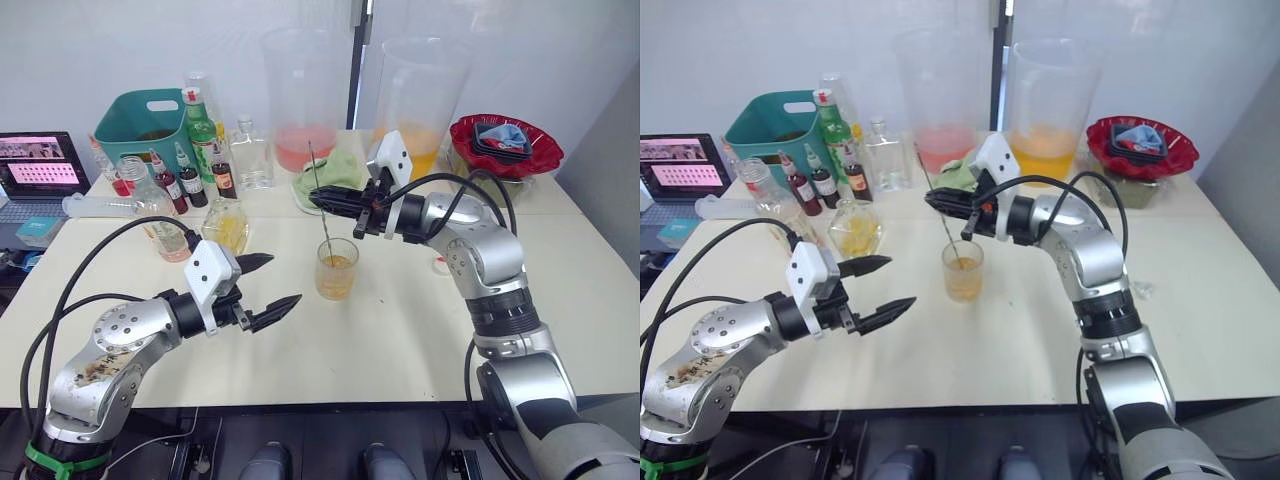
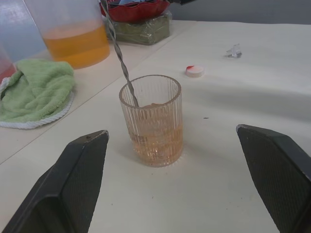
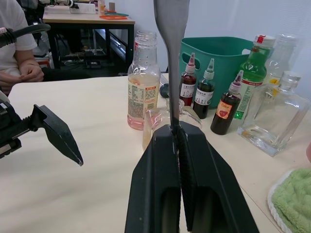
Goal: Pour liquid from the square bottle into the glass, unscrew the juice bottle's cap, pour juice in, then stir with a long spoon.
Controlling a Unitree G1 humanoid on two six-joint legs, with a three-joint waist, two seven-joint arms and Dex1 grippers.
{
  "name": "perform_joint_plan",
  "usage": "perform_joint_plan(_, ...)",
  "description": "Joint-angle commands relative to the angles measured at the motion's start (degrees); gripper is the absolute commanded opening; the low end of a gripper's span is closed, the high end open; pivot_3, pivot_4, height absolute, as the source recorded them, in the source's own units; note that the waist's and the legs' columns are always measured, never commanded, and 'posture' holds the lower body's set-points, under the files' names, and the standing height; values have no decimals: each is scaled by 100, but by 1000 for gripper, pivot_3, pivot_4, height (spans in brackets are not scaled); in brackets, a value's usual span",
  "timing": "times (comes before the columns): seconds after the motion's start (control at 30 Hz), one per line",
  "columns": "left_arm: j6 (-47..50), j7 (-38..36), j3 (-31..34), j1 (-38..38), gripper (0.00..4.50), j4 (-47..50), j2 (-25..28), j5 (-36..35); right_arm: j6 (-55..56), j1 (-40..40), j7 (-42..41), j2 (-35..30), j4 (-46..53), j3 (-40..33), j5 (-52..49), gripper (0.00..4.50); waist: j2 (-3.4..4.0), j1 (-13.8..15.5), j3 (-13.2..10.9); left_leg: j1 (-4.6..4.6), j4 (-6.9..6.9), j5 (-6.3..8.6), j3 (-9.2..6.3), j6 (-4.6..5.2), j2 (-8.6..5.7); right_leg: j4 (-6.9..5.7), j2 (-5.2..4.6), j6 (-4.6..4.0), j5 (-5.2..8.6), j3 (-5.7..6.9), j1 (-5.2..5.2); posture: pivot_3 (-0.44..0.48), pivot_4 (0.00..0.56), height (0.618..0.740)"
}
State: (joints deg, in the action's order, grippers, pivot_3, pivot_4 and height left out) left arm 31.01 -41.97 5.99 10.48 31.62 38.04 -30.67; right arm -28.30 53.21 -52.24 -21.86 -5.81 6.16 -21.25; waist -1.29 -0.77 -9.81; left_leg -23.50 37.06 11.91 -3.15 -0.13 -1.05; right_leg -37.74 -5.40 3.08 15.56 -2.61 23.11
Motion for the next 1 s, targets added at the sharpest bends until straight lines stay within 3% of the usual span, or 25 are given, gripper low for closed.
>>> perform_joint_plan(0.03, -123, -64, 14, 51, 4454, 20, 66, 36, -335, -14, -58, -313, 167, -83, 3, 0, 0, 10, 0, 0, 0, 0, 0, 0, -1, 0, -1, 0, 0, 0, 0, 0, 150, 740)
perform_joint_plan(0.3, -133, -136, -31, 86, 4454, -53, 50, 45, -1224, 30, 94, -543, 398, -433, -467, 0, -1, 4, 0, -2, 0, 0, 0, 0, 0, 2, -1, 0, 0, 0, 1, 0, 150, 740)
perform_joint_plan(0.47, -135, -162, -41, 141, 4454, -120, 39, 53, -1662, 54, 336, -299, 350, -863, -970, 0, -1, 1, 0, -3, 0, 0, 0, 0, 1, 2, 0, 0, 0, 0, 1, 0, 150, 740)
perform_joint_plan(0.7, -176, -190, -58, 111, 4454, -119, 36, 105, -1995, 76, 535, -10, 465, -918, -1265, 0, -1, -29, 0, -13, -6, 0, 0, 1, 2, 0, 2, 0, 0, -1, 15, 0, 150, 740)
perform_joint_plan(1.0, -260, -176, -115, 83, 4454, -164, 5, 186, -2211, 243, 531, -164, 583, -706, -1251, 0, -1, -21, 0, -16, -5, 0, 1, 0, 1, 2, 1, 0, 0, -1, 15, 0, 150, 740)
